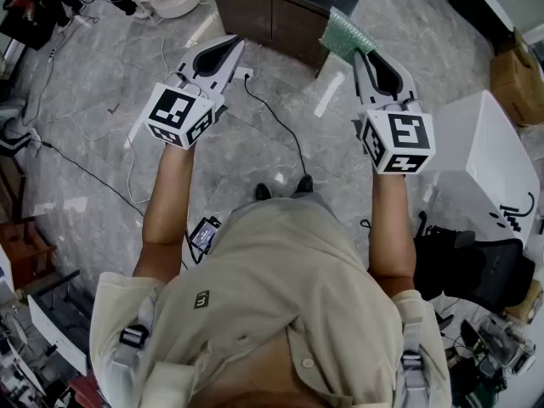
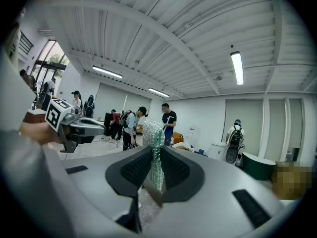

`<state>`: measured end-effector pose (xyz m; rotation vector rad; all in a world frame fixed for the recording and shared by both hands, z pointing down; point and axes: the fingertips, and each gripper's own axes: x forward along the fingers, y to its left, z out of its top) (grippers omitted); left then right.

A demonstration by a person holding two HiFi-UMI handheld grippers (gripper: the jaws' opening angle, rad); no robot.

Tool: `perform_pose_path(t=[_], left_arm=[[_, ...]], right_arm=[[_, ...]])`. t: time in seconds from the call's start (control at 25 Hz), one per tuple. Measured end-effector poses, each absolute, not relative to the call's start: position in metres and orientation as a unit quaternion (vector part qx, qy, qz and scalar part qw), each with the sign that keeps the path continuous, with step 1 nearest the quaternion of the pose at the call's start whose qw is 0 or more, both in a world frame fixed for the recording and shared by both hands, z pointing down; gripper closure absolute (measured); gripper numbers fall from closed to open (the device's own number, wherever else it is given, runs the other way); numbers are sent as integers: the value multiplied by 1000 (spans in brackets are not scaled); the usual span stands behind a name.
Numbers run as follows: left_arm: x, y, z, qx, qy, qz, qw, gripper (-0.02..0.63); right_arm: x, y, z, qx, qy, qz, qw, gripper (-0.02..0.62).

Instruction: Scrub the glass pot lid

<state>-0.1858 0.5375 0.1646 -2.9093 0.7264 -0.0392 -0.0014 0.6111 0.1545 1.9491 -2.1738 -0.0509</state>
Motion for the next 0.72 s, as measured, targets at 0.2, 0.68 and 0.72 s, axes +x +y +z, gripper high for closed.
perform_pose_path(t=[0.2,0.68,0.72], left_arm=[[-190,531,165,-968,241,-13,72,592],[-195,509,166,-970,234,-5,66,592],[-194,505,167,-970,233,-5,65,592]], right_arm=[[-6,605,154,664,-740,-18,111,525],[-15,583,156,666,-736,-17,119,525],[-15,581,157,666,-736,-16,120,525]])
